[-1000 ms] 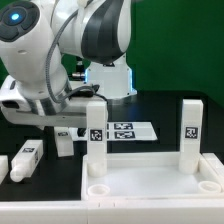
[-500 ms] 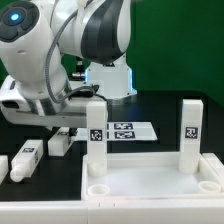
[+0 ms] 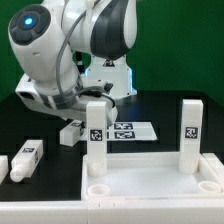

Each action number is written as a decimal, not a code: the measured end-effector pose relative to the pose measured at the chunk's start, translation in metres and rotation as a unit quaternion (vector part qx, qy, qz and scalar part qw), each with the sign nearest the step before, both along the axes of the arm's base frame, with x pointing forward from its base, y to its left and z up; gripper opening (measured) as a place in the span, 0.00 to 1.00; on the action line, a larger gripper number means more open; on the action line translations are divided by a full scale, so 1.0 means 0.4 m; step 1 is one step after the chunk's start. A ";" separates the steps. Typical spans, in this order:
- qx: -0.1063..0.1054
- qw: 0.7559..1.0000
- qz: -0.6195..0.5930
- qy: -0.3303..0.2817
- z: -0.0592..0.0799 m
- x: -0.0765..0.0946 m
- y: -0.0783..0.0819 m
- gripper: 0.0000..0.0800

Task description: Assemble desk

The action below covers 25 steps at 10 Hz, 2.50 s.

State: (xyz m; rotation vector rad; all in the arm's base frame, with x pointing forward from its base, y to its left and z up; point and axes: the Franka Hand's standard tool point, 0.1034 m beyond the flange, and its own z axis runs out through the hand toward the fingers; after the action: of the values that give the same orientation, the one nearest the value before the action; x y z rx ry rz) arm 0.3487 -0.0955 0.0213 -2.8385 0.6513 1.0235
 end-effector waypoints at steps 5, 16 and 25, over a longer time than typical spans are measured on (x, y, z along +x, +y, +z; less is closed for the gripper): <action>0.001 0.998 -0.058 0.015 -0.012 -0.010 -0.020 0.35; 0.140 0.961 -0.097 0.216 0.037 0.022 -0.101 0.81; 0.111 0.977 -0.075 0.165 0.020 0.108 -0.112 0.81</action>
Offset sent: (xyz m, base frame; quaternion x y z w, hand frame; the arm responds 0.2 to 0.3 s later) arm 0.0024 -0.0172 -0.0131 0.0754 -0.0475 0.1546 0.9840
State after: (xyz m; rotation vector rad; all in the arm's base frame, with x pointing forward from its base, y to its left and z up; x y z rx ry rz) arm 0.3919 -0.1403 0.0295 -2.4108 0.7107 1.4517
